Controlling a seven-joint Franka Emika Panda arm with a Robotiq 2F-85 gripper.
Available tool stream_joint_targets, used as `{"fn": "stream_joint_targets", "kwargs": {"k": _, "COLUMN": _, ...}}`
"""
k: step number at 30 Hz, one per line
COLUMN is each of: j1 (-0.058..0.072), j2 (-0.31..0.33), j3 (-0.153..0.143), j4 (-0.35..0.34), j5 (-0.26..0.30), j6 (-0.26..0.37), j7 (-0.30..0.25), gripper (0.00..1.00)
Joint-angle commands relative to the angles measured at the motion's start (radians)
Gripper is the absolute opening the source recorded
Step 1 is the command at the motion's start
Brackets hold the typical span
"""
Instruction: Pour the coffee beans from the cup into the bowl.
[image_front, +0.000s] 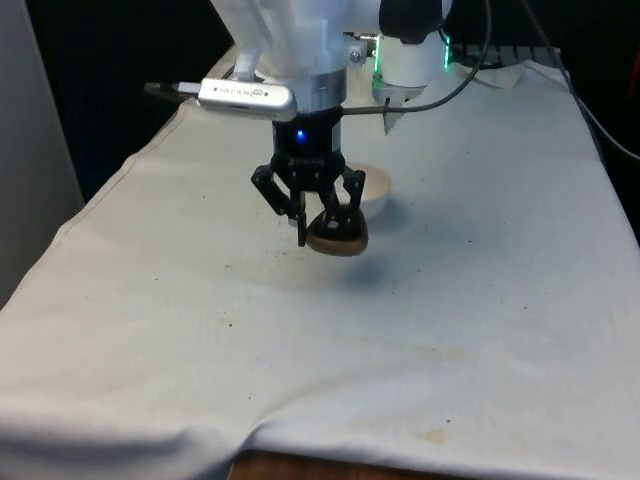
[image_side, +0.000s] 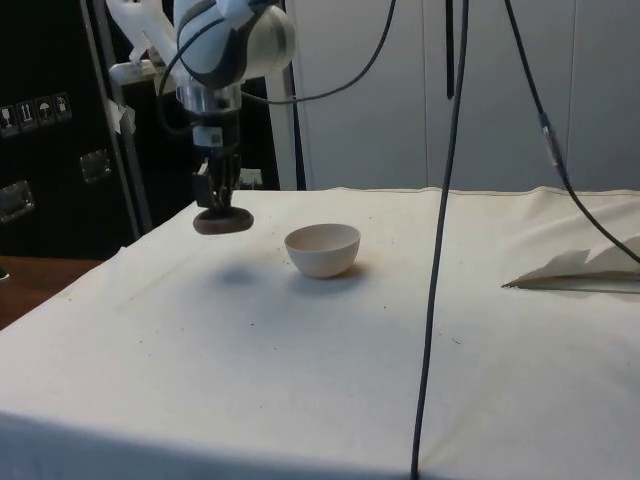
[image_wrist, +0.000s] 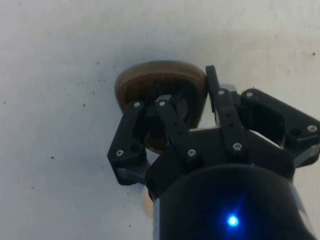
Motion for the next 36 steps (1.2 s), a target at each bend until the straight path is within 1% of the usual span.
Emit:
{"fn": "stream_joint_targets", "kwargs": {"k": 1, "j1": 0.007, "j2": -0.018, "j3": -0.008, "j4": -0.021, "j5": -0.006, "j6": 0.007, "j7": 0.011, "gripper": 0.04}}
{"fn": "stream_joint_targets", "kwargs": {"k": 7, "j1": 0.008, "j2": -0.064, "j3": -0.011, "j4": -0.070, "j5": -0.007, "j6": 0.005, "j7": 0.019, "gripper": 0.04}}
{"fn": "stream_joint_targets", "kwargs": {"k": 8, "j1": 0.001, "j2": -0.053, "j3": -0.003, "j4": -0.057, "j5": 0.000, "j6": 0.000, "j7": 0.009, "gripper": 0.04}}
{"fn": "stream_joint_targets", "kwargs": {"k": 9, "j1": 0.001, "j2": -0.060, "j3": -0.004, "j4": -0.064, "j5": 0.000, "j6": 0.000, "j7": 0.010, "gripper": 0.04}}
{"fn": "stream_joint_targets", "kwargs": {"k": 10, "j1": 0.008, "j2": -0.078, "j3": -0.012, "j4": -0.085, "j5": -0.007, "j6": 0.005, "j7": 0.021, "gripper": 0.04}}
{"fn": "stream_joint_targets", "kwargs": {"k": 16, "j1": 0.009, "j2": -0.125, "j3": -0.015, "j4": -0.138, "j5": -0.010, "j6": 0.007, "j7": 0.026, "gripper": 0.04}}
{"fn": "stream_joint_targets", "kwargs": {"k": 17, "j1": 0.001, "j2": -0.123, "j3": -0.007, "j4": -0.135, "j5": 0.000, "j6": 0.000, "j7": 0.015, "gripper": 0.04}}
{"fn": "stream_joint_targets", "kwargs": {"k": 18, "j1": 0.009, "j2": -0.139, "j3": -0.016, "j4": -0.154, "j5": -0.010, "j6": 0.007, "j7": 0.027, "gripper": 0.04}}
{"fn": "stream_joint_targets", "kwargs": {"k": 20, "j1": 0.009, "j2": -0.145, "j3": -0.016, "j4": -0.161, "j5": -0.011, "j6": 0.008, "j7": 0.027, "gripper": 0.04}}
{"fn": "stream_joint_targets", "kwargs": {"k": 24, "j1": 0.010, "j2": -0.181, "j3": -0.020, "j4": -0.204, "j5": -0.014, "j6": 0.010, "j7": 0.028, "gripper": 0.04}}
{"fn": "stream_joint_targets", "kwargs": {"k": 25, "j1": 0.003, "j2": -0.173, "j3": -0.012, "j4": -0.193, "j5": -0.002, "j6": 0.000, "j7": 0.016, "gripper": 0.04}}
{"fn": "stream_joint_targets", "kwargs": {"k": 26, "j1": 0.010, "j2": -0.188, "j3": -0.021, "j4": -0.213, "j5": -0.014, "j6": 0.011, "j7": 0.028, "gripper": 0.04}}
{"fn": "stream_joint_targets", "kwargs": {"k": 31, "j1": 0.010, "j2": -0.239, "j3": -0.025, "j4": -0.276, "j5": -0.021, "j6": 0.017, "j7": 0.027, "gripper": 0.04}}
{"fn": "stream_joint_targets", "kwargs": {"k": 32, "j1": 0.003, "j2": -0.227, "j3": -0.017, "j4": -0.259, "j5": -0.009, "j6": 0.004, "j7": 0.016, "gripper": 0.04}}
{"fn": "stream_joint_targets", "kwargs": {"k": 33, "j1": 0.009, "j2": -0.246, "j3": -0.026, "j4": -0.285, "j5": -0.022, "j6": 0.018, "j7": 0.027, "gripper": 0.04}}
{"fn": "stream_joint_targets", "kwargs": {"k": 36, "j1": 0.009, "j2": -0.268, "j3": -0.029, "j4": -0.312, "j5": -0.026, "j6": 0.021, "j7": 0.027, "gripper": 0.04}}
